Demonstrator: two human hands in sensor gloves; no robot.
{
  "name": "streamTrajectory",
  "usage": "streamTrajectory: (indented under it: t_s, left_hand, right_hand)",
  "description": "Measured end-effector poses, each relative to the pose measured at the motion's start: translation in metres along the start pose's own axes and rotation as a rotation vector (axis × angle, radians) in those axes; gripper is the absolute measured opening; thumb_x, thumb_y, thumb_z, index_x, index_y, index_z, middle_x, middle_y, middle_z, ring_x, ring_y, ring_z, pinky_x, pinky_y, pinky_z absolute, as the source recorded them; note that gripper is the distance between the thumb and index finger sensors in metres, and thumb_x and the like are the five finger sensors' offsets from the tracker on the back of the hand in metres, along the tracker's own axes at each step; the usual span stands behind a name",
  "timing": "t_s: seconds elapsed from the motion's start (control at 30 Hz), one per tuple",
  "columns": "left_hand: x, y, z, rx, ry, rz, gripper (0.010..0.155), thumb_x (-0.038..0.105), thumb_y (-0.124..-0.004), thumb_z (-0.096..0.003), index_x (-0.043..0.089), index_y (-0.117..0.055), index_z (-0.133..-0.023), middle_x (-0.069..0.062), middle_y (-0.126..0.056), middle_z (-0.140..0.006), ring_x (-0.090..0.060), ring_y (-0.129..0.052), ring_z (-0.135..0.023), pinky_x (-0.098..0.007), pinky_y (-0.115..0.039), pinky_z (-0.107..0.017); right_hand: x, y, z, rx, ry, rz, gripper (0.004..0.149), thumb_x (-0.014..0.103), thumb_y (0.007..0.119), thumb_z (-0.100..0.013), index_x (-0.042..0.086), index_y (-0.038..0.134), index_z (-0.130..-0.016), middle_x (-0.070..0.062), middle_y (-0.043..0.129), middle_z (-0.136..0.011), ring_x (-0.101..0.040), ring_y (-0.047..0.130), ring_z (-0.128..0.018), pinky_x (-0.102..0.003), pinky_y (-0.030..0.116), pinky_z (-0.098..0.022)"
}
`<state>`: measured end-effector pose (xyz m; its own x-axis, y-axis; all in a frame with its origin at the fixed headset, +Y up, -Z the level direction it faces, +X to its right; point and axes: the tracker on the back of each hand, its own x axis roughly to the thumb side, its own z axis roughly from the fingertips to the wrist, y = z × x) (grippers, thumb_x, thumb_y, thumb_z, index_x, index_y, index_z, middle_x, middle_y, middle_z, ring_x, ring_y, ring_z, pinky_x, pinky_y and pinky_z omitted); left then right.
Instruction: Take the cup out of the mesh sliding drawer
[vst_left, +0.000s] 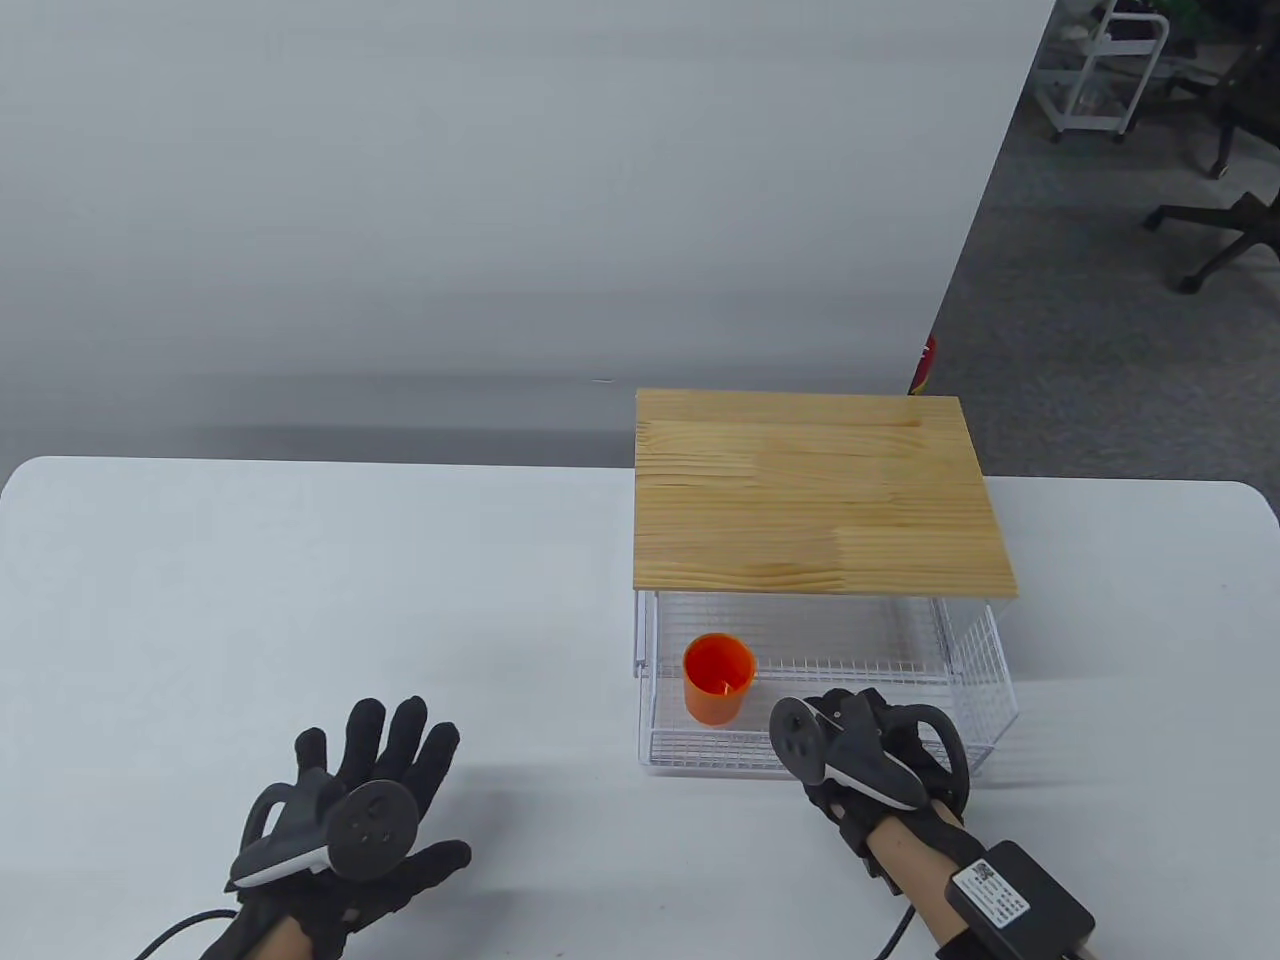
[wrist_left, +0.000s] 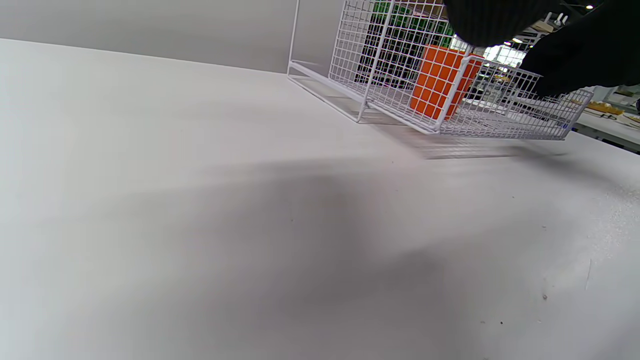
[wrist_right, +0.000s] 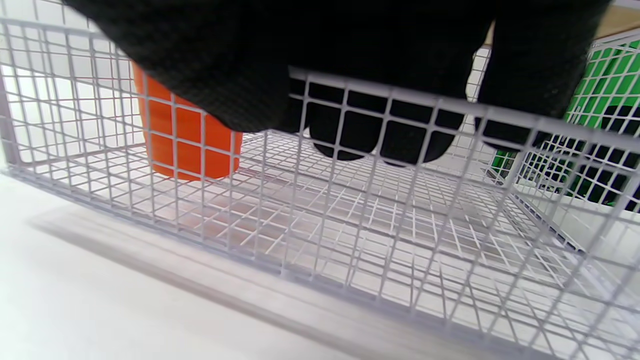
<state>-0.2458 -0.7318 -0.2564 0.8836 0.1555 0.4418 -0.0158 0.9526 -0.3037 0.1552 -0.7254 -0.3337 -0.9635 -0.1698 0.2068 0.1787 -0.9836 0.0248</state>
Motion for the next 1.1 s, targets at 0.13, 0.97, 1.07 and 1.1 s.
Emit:
streamTrajectory:
  t_s: [0.13, 0.97, 1.07, 1.1]
  left_hand:
    - [0.0, 0.0, 0.0, 0.0, -0.001, -0.001, 0.095, 0.068, -0.055, -0.0556, 0.017, 0.005, -0.109, -0.023, 0.011, -0.111, -0.061, 0.01, -0.094, -0.085, 0.0, -0.05]
    - [0.002, -0.001, -0.001, -0.002, -0.003, -0.01, 0.096, 0.068, -0.055, -0.0554, 0.017, 0.005, -0.109, -0.023, 0.011, -0.11, -0.061, 0.01, -0.094, -0.085, 0.0, -0.05]
    - [0.002, -0.001, -0.001, -0.005, -0.003, -0.01, 0.096, 0.068, -0.055, -0.0554, 0.017, 0.005, -0.109, -0.023, 0.011, -0.111, -0.061, 0.01, -0.094, -0.085, 0.0, -0.05]
    - [0.002, -0.001, -0.001, -0.004, -0.003, -0.01, 0.096, 0.068, -0.055, -0.0554, 0.017, 0.005, -0.109, -0.023, 0.011, -0.111, -0.061, 0.01, -0.094, -0.085, 0.0, -0.05]
  right_hand:
    - [0.0, 0.0, 0.001, 0.003, 0.001, 0.0, 0.015, 0.028, 0.08, -0.066, 0.029, 0.093, -0.072, -0.009, 0.108, -0.073, -0.039, 0.113, -0.057, -0.067, 0.097, -0.041]
    - [-0.001, 0.001, 0.013, 0.023, -0.005, -0.028, 0.018, 0.033, 0.079, -0.064, 0.028, 0.092, -0.074, -0.011, 0.106, -0.076, -0.041, 0.111, -0.06, -0.068, 0.094, -0.044]
    - [-0.003, 0.0, 0.015, 0.052, -0.01, -0.086, 0.03, 0.042, 0.08, -0.059, 0.024, 0.088, -0.083, -0.015, 0.101, -0.086, -0.047, 0.105, -0.071, -0.071, 0.088, -0.05]
    - [-0.003, -0.001, 0.016, 0.047, -0.01, -0.094, 0.036, 0.046, 0.079, -0.057, 0.024, 0.086, -0.085, -0.016, 0.098, -0.089, -0.049, 0.101, -0.076, -0.072, 0.084, -0.054]
